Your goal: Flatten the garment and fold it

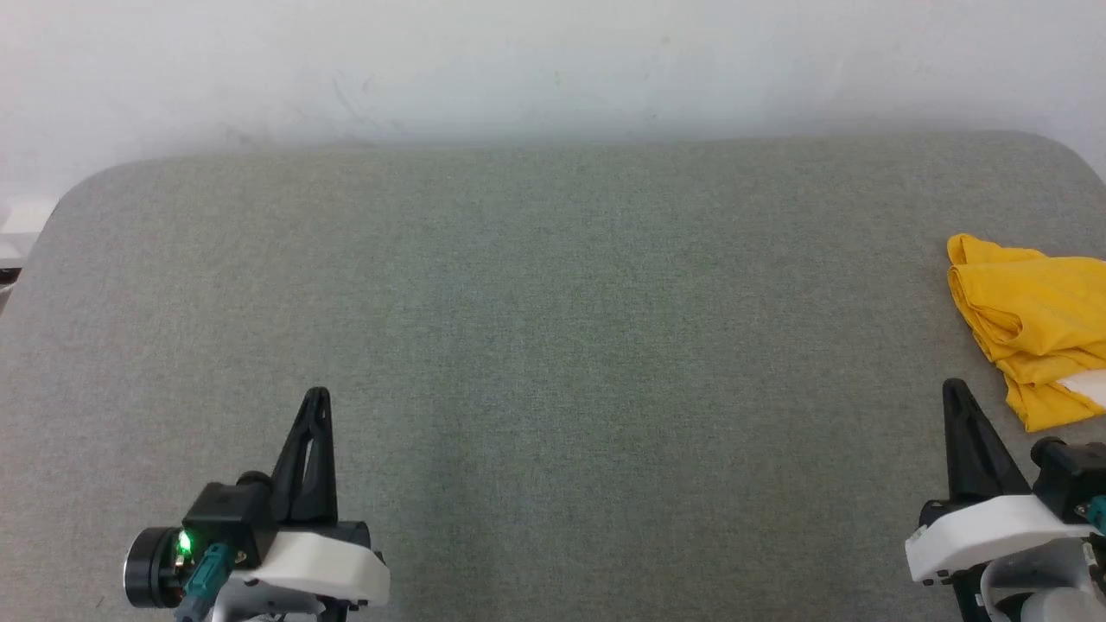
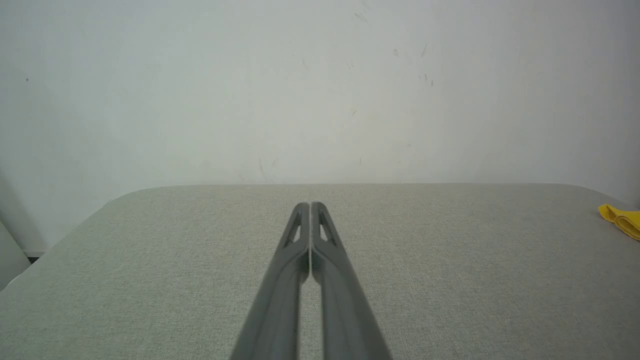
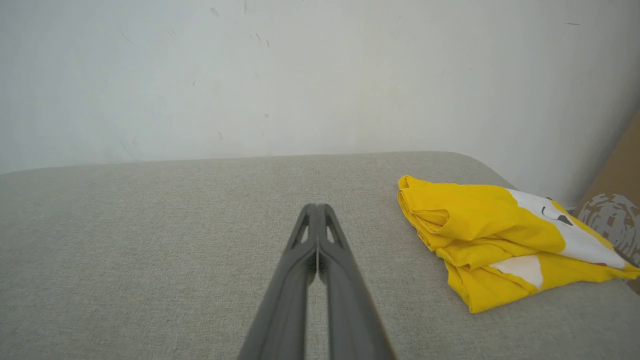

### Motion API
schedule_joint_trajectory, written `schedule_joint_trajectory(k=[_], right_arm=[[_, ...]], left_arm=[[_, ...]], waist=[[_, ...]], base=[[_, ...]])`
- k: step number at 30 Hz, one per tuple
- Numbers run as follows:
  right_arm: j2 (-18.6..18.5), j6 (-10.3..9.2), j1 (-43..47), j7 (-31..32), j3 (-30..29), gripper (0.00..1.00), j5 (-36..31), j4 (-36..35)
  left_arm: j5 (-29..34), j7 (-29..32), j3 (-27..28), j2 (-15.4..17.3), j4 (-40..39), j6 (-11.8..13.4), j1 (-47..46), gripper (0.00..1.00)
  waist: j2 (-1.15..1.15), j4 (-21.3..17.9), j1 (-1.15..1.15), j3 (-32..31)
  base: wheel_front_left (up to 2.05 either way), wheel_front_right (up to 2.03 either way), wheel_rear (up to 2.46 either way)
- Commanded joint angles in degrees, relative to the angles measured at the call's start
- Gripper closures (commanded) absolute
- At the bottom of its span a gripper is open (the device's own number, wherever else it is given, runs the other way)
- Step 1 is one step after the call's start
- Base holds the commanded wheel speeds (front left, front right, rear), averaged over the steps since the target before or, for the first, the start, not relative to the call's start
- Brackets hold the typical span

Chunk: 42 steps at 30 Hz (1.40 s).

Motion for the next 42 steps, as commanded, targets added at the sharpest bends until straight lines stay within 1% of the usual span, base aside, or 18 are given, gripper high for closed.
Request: schedule_joint_trajectory(k=[1,42], right_arm=[[0.1,-0.04,0.2,0.4,0.3,1.00,-0.6,-0.6],[0.1,-0.08,0.4,4.4,4.5,1.00,-2.9,-3.9]], left_arm=[[0.6,0.5,0.3,-0.4,0.2,-0.4,-0.7,1.00],[3.8,5.2,1.7,-2.0,1.0,-1.4,-1.4,1.00]], waist=[[0.00,0.0,0.00,0.0],[0.00,-0.3,-0.01,-1.2]], base=[[0.00,0.00,0.00],[0.00,0.00,0.00]])
